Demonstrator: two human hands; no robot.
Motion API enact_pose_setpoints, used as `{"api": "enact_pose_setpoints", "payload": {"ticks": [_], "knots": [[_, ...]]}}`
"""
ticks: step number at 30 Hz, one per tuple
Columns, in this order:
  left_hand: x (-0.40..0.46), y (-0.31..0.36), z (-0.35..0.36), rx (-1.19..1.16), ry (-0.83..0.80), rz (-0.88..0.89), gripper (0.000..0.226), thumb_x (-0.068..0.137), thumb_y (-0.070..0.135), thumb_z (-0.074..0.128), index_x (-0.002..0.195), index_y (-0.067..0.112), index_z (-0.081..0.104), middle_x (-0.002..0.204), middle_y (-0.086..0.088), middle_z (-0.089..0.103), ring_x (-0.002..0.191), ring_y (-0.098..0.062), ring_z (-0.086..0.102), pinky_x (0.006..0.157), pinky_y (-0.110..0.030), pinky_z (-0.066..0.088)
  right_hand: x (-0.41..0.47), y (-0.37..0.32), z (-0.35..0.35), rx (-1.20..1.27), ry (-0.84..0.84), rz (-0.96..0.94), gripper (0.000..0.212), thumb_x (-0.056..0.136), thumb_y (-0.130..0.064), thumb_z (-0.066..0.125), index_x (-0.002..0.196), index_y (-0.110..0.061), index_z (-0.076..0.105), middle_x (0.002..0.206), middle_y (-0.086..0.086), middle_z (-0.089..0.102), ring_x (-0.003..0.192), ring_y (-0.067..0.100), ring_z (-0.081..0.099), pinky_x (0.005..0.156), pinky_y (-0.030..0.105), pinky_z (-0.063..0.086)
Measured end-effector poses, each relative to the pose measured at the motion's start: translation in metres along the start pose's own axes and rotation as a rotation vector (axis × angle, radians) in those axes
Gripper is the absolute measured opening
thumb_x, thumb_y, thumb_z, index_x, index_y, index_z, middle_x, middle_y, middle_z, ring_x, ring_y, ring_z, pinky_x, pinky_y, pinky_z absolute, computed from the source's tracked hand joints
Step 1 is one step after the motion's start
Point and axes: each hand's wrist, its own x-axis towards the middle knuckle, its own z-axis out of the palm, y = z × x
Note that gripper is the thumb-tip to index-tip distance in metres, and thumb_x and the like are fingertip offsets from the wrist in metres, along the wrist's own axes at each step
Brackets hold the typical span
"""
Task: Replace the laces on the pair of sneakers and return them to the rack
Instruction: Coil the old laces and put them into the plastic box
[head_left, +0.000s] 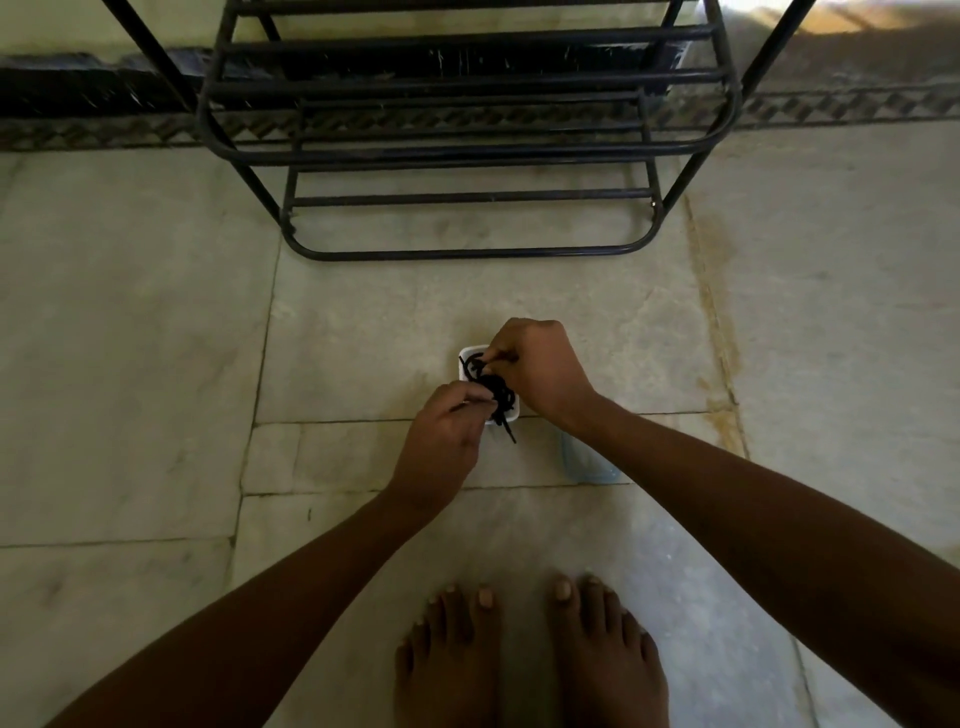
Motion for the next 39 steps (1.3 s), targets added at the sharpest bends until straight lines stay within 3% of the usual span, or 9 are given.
{"api": "enact_pose_setpoints", "payload": {"ticks": [5,11,17,20,24,28,31,36,39], "knots": [[0.002,-0.001,0.000,0.041,-0.019,0.009,0.018,0.091,-0.002,0.065,0.103,0.002,0.077,0.105,-0.012,0.067,0.097,-0.030,0.062,0.079,-0.036,0.056,0.002,-0.004,0.000,-0.371,-0.167,0.028,0.015,0.084,-0.016,0.067,0.091,-0.019,0.080,0.095,-0.004,0.073,0.104,0.023,0.055,0.085,0.038,0.032],[-0.001,-0.002,-0.002,0.035,-0.074,0.040,0.026,0.092,0.021,0.062,0.109,0.007,0.077,0.108,-0.003,0.069,0.100,-0.023,0.060,0.079,-0.038,0.055,0.002,-0.008,-0.002,-0.563,-0.316,0.031,0.019,0.082,-0.014,0.064,0.091,-0.025,0.078,0.085,-0.007,0.067,0.102,0.015,0.046,0.077,0.039,0.017],[0.002,-0.004,0.002,0.069,-0.047,0.063,0.023,0.096,0.032,0.065,0.101,0.014,0.080,0.103,0.002,0.069,0.091,-0.023,0.059,0.072,-0.041,0.052,-0.013,0.001,-0.009,-0.317,-0.260,-0.044,0.027,0.090,-0.019,0.061,0.107,-0.033,0.077,0.094,-0.006,0.072,0.101,0.017,0.054,0.084,0.040,0.030],[0.005,-0.005,0.004,0.048,-0.029,0.032,0.019,0.095,0.027,0.067,0.098,0.012,0.080,0.101,0.000,0.068,0.090,-0.024,0.058,0.072,-0.041,0.053,-0.024,0.007,-0.013,-0.100,-0.040,-0.171,0.027,0.084,-0.027,0.060,0.093,-0.010,0.079,0.088,0.009,0.076,0.080,0.029,0.069,0.077,0.041,0.056],[0.012,-0.007,0.005,-0.049,-0.045,-0.017,0.009,0.088,0.010,0.078,0.095,0.005,0.078,0.097,-0.006,0.063,0.089,-0.023,0.059,0.077,-0.038,0.053,-0.042,0.013,-0.021,0.016,0.185,-0.036,0.018,0.095,-0.016,0.061,0.095,-0.006,0.075,0.085,0.010,0.070,0.076,0.024,0.066,0.070,0.030,0.052],[0.021,-0.010,0.002,-0.115,-0.083,0.004,0.008,0.086,0.005,0.079,0.093,0.003,0.078,0.102,-0.009,0.061,0.080,-0.013,0.056,0.079,-0.028,0.050,-0.065,0.020,-0.021,0.075,0.153,0.086,0.030,0.102,-0.035,0.057,0.088,-0.011,0.069,0.076,0.000,0.065,0.067,0.012,0.058,0.063,0.034,0.047],[0.024,-0.010,0.003,-0.131,-0.111,0.022,0.007,0.086,0.008,0.079,0.092,0.005,0.078,0.106,-0.010,0.059,0.083,-0.018,0.059,0.082,-0.033,0.052,-0.084,0.019,-0.013,0.126,0.074,0.129,0.036,0.095,-0.047,0.066,0.108,-0.014,0.071,0.082,-0.002,0.072,0.070,0.008,0.065,0.066,0.028,0.053],[0.024,-0.011,0.002,-0.128,-0.105,0.034,0.005,0.084,0.012,0.078,0.088,0.009,0.078,0.115,-0.012,0.058,0.103,-0.029,0.058,0.090,-0.044,0.052,-0.085,0.017,-0.007,0.116,0.088,-0.014,0.012,0.089,-0.010,0.072,0.099,-0.008,0.077,0.091,0.007,0.075,0.078,0.020,0.069,0.075,0.027,0.054],[0.022,-0.014,-0.002,-0.174,-0.134,0.089,0.007,0.080,0.010,0.075,0.086,0.009,0.079,0.115,-0.014,0.059,0.104,-0.030,0.060,0.087,-0.042,0.053,-0.078,0.023,-0.009,0.119,0.125,-0.062,0.021,0.084,0.004,0.067,0.099,-0.005,0.078,0.093,0.009,0.073,0.082,0.021,0.068,0.078,0.021,0.051]]}}
